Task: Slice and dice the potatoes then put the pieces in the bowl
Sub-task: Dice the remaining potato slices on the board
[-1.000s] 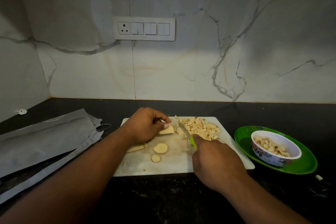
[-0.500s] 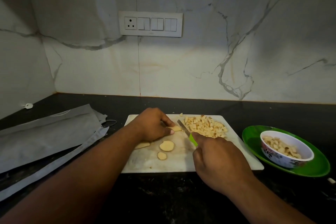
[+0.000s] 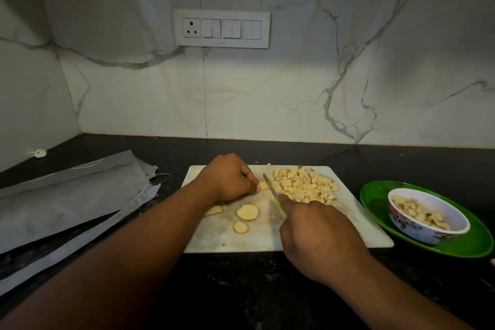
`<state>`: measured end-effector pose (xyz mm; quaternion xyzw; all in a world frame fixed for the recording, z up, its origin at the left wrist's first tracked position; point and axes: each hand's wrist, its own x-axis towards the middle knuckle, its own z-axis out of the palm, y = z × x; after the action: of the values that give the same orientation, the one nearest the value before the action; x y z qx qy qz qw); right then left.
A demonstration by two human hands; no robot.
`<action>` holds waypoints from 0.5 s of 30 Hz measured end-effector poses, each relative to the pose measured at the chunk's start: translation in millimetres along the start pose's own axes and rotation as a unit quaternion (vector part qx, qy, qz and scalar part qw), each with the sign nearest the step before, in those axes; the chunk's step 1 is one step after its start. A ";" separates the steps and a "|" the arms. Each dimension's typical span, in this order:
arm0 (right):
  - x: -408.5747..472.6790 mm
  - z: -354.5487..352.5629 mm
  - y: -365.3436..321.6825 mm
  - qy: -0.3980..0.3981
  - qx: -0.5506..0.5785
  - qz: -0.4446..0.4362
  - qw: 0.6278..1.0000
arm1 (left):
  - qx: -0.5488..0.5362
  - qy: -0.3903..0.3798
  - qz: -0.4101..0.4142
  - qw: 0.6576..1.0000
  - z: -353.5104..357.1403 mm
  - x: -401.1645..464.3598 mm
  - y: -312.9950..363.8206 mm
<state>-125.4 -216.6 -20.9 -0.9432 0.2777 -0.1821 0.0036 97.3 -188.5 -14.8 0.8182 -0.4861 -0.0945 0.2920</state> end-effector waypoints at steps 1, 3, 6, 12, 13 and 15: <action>0.7 0.4 0.2 -0.004 0.002 0.003 1.000 | -0.004 0.000 -0.006 1.000 0.7 1.1 -0.1; 2.3 1.0 1.7 -0.011 0.005 0.011 1.000 | -0.012 0.003 -0.019 1.000 2.4 2.4 -0.1; 0.8 -0.9 3.0 -0.022 0.001 0.013 1.000 | -0.012 0.014 -0.027 0.999 5.0 2.5 1.0; -19.3 -10.0 -3.0 -0.042 -0.031 -0.010 0.999 | -0.011 0.008 -0.032 0.999 5.0 3.1 0.9; -21.3 -11.3 -3.4 -0.040 -0.030 -0.009 0.999 | -0.013 0.005 -0.033 0.999 4.8 3.6 0.6; -23.0 -13.6 -4.3 -0.024 -0.024 -0.002 0.999 | -0.014 0.001 -0.032 0.999 4.0 4.7 -0.8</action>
<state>-145.8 -199.6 -15.7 -0.9477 0.2802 -0.1525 -0.0122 98.5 -193.8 -17.9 0.8292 -0.4582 -0.1092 0.3009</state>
